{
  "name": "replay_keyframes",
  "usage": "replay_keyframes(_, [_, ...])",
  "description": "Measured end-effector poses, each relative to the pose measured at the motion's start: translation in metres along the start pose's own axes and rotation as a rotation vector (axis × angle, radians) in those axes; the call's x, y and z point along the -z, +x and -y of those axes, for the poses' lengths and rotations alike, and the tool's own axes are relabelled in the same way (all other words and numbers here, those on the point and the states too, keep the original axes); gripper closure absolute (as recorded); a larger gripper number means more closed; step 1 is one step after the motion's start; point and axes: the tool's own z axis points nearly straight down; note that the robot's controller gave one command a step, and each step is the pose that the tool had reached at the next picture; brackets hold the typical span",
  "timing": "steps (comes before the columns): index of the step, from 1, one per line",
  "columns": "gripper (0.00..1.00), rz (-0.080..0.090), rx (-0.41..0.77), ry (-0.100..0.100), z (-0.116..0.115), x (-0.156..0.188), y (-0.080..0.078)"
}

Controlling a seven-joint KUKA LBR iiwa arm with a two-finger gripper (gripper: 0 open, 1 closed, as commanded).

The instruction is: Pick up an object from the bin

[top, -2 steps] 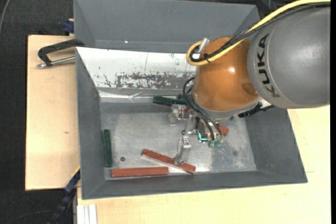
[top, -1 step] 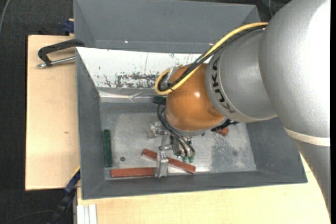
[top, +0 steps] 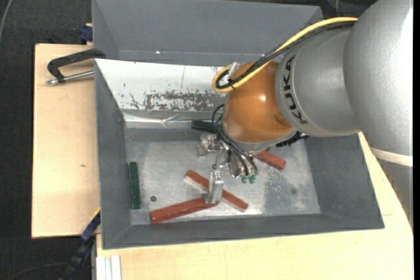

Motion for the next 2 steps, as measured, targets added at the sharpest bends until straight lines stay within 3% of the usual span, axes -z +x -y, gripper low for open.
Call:
replay_keyframes(1, [1.0, -0.002, 0.003, -0.001, -0.002, 0.0, 0.001])
replay_keyframes(2, [1.0, 0.012, 0.042, -0.001, -0.018, 0.147, -0.008])
